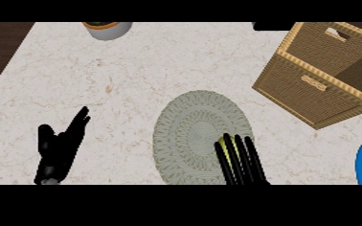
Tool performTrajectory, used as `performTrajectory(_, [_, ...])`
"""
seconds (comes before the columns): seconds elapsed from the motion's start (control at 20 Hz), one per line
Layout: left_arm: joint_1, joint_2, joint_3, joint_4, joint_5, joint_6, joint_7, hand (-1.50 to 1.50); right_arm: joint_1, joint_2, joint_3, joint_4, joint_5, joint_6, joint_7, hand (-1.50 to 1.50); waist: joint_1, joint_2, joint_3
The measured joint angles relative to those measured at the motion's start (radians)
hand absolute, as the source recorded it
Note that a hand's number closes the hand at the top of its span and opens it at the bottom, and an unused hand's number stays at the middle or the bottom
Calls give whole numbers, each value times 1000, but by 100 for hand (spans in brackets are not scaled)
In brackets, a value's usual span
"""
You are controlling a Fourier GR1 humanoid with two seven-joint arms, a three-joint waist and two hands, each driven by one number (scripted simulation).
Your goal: Pick the lemon from the placemat and place it in the basket
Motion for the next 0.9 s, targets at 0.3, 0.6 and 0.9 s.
performTrajectory(0.3, [18,5,13,-22,-3,-10,6,0,-43,5,-32,31,4,64,50,-150,1,0,-3])
performTrajectory(0.6, [7,-6,24,-12,-7,-19,22,0,-101,3,-27,76,-21,63,92,-150,-1,-5,-7])
performTrajectory(0.9, [7,-15,27,-7,-23,-28,14,0,-157,7,-39,120,-37,53,106,-150,-1,-7,-8])
